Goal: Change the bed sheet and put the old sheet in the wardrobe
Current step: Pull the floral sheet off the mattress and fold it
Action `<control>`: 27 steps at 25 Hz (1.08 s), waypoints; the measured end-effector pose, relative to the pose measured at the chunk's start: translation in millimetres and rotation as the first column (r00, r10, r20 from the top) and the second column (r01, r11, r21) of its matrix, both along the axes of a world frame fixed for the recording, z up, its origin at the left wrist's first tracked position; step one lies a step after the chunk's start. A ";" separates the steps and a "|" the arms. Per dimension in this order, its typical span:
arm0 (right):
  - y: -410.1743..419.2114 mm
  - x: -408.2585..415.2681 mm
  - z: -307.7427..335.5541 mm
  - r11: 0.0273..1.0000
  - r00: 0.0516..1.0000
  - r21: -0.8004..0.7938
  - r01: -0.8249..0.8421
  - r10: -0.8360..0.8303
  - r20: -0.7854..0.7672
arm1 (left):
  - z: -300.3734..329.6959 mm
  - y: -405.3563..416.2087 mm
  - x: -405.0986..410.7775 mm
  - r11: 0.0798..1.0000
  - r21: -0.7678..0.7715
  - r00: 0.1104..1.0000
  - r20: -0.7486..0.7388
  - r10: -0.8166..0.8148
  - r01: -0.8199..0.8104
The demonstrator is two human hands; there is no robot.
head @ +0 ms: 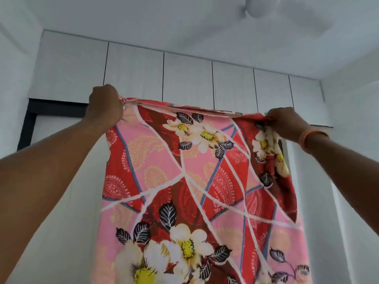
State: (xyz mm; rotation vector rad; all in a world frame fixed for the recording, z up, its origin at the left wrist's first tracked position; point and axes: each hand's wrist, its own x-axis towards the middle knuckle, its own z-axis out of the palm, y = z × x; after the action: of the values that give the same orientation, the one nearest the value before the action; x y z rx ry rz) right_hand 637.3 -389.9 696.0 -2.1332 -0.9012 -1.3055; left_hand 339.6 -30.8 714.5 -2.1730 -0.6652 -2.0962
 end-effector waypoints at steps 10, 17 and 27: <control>46.5 -8.3 6.7 0.982 0.944 0.186 0.042 0.022 -0.330 | -7.9 20.0 7.2 0.979 0.065 0.977 -0.081 0.198 -0.193; 115.0 39.8 -17.4 0.547 0.221 0.813 -0.197 0.833 -0.507 | -7.7 84.0 42.9 0.893 -0.447 0.998 0.019 0.058 -0.044; 227.9 77.7 -11.5 0.356 0.332 0.865 -0.353 0.912 -0.240 | -17.4 134.6 68.9 0.976 -0.213 0.965 0.263 0.019 0.039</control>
State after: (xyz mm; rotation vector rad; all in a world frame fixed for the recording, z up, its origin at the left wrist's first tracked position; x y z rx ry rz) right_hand 715.0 -162.1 684.5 -1.1185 -0.6714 -0.1436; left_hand 408.5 103.8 697.1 -2.0130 -0.9479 -2.4502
